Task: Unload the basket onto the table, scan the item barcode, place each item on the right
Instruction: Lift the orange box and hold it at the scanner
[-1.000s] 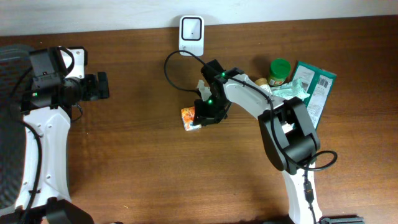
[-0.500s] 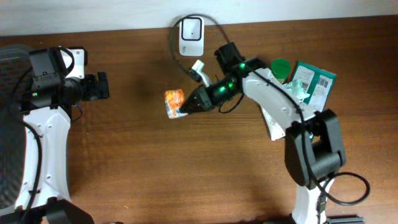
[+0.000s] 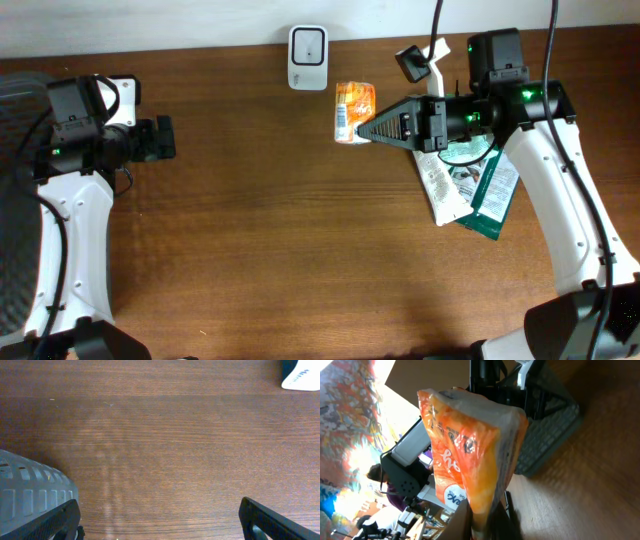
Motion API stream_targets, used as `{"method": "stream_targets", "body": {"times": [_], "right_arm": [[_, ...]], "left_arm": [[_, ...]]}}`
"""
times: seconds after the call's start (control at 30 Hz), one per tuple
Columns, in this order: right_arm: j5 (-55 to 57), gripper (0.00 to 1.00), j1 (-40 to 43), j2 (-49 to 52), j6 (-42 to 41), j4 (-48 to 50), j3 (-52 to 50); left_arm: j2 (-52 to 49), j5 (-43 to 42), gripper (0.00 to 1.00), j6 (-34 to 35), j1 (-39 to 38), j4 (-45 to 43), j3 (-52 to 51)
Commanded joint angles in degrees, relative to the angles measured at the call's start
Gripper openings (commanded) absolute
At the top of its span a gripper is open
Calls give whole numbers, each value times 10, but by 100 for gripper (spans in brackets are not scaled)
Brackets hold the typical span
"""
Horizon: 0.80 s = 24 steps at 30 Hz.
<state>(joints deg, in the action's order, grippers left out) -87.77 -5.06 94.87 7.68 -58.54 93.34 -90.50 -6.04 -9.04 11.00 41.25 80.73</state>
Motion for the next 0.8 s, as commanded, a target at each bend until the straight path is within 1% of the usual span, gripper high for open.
{"method": "stream_targets", "body": {"times": [0.0, 0.03, 0.1, 0.13, 0.23, 0.27, 0.37, 0.47, 0.57, 0.6, 0.63, 0.67, 0.7, 0.73, 0.77], "right_arm": [[-11, 4, 0, -2, 8, 5, 3], [-11, 4, 2, 3, -14, 11, 3], [-12, 4, 10, 18, -92, 70, 3], [-12, 4, 13, 26, -160, 127, 3], [-11, 4, 13, 26, -220, 184, 3], [-7, 4, 13, 26, -222, 185, 3], [88, 4, 13, 26, -247, 185, 3], [219, 4, 4, 26, -259, 185, 3], [415, 4, -47, 30, -273, 170, 35], [501, 4, -68, 48, -261, 130, 88], [545, 4, -79, 64, -245, 94, 133], [628, 4, -101, 106, -222, 41, 218], [684, 4, -114, 132, -206, 21, 266], [806, 4, -146, 189, -153, 13, 347], [905, 4, -170, 231, -107, 33, 377]], "left_arm": [[2, -6, 99, -8, 2, 0, -1], [2, -6, 99, -8, 2, 0, -1], [2, -6, 99, -8, 2, 0, -1], [2, -6, 99, -8, 2, 0, -1], [2, -6, 99, -8, 2, 0, -1], [2, -6, 99, -8, 2, 0, -1], [2, -6, 99, -8, 2, 0, -1], [2, -6, 99, -8, 2, 0, -1], [2, -6, 99, -8, 2, 0, -1], [2, -6, 99, -7, 2, 0, -1], [2, -6, 99, -8, 2, 0, -1], [2, -6, 99, -8, 2, 0, -1], [2, -6, 99, -8, 2, 0, -1], [2, -6, 99, -7, 2, 0, -1], [2, -6, 99, -8, 2, 0, -1]]}}
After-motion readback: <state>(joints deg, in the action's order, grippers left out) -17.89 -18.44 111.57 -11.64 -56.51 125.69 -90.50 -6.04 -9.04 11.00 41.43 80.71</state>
